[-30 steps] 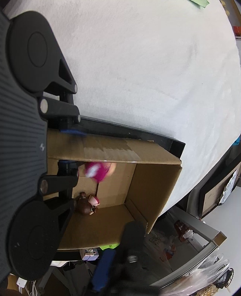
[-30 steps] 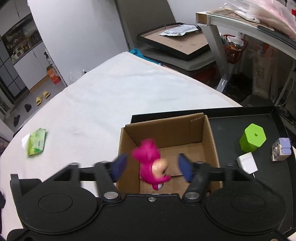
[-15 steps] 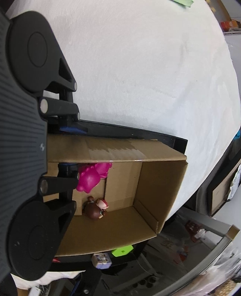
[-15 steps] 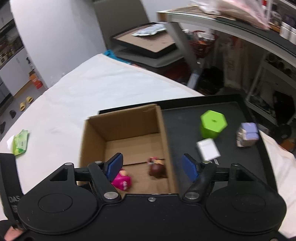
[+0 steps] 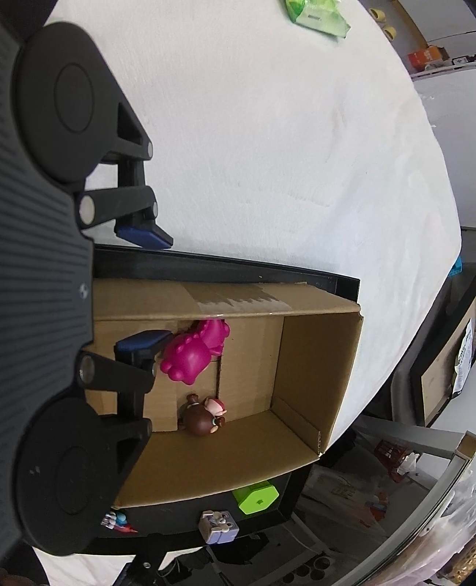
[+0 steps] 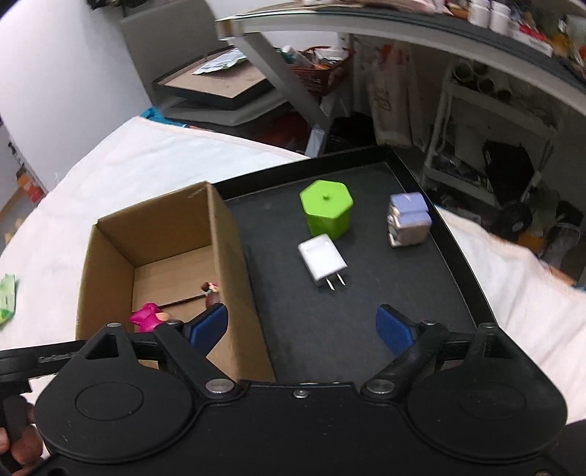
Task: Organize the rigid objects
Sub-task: 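Move the right gripper to the red figure on the honey jar and grasp it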
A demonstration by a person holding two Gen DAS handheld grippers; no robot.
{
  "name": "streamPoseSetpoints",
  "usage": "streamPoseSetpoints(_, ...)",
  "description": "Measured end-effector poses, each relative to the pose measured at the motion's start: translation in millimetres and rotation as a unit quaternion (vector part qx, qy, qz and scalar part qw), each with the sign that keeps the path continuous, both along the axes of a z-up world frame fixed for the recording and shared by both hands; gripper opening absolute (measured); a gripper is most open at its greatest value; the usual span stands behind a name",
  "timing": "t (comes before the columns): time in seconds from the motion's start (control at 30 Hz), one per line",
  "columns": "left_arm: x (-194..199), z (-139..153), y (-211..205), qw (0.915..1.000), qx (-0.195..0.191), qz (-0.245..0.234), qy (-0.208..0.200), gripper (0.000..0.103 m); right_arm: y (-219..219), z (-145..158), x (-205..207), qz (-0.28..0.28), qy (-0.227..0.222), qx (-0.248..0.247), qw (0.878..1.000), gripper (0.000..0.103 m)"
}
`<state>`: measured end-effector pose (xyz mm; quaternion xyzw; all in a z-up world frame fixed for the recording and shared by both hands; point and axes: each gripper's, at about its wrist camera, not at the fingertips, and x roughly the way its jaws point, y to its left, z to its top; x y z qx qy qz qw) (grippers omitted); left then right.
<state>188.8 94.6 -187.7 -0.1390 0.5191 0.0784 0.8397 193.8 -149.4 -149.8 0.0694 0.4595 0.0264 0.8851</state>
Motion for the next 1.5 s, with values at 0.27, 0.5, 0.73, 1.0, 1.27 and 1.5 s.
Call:
streamPoseSetpoints(0.27,0,7,-15,0.9997,0.021,-0.003,0.013,0.048,-32,-17,4,-0.051,0.009,0.009,0.999,0.092)
streamPoseSetpoints(0.5,2,10,-36,0.9984,0.050,-0.012,0.023,0.049,-42,-41,2,-0.104,0.024,-0.026,0.994,0.093)
streamPoseSetpoints(0.73,6,11,-53,0.9960,0.082,-0.012,0.033,0.049,-50,-48,5,-0.132,0.025,-0.021,0.991,0.093)
streamPoseSetpoints(1.0,12,9,-70,0.9920,0.116,-0.004,0.050,0.051,-64,-75,15,-0.176,0.067,0.001,0.982,0.092)
streamPoseSetpoints(1.27,19,4,-83,0.9868,0.149,0.001,0.062,0.062,-75,-96,21,-0.172,0.101,0.068,0.977,0.035)
streamPoseSetpoints(1.5,26,6,-84,0.9851,0.159,0.008,0.065,0.063,-78,-96,22,-0.159,0.088,0.107,0.978,0.034)
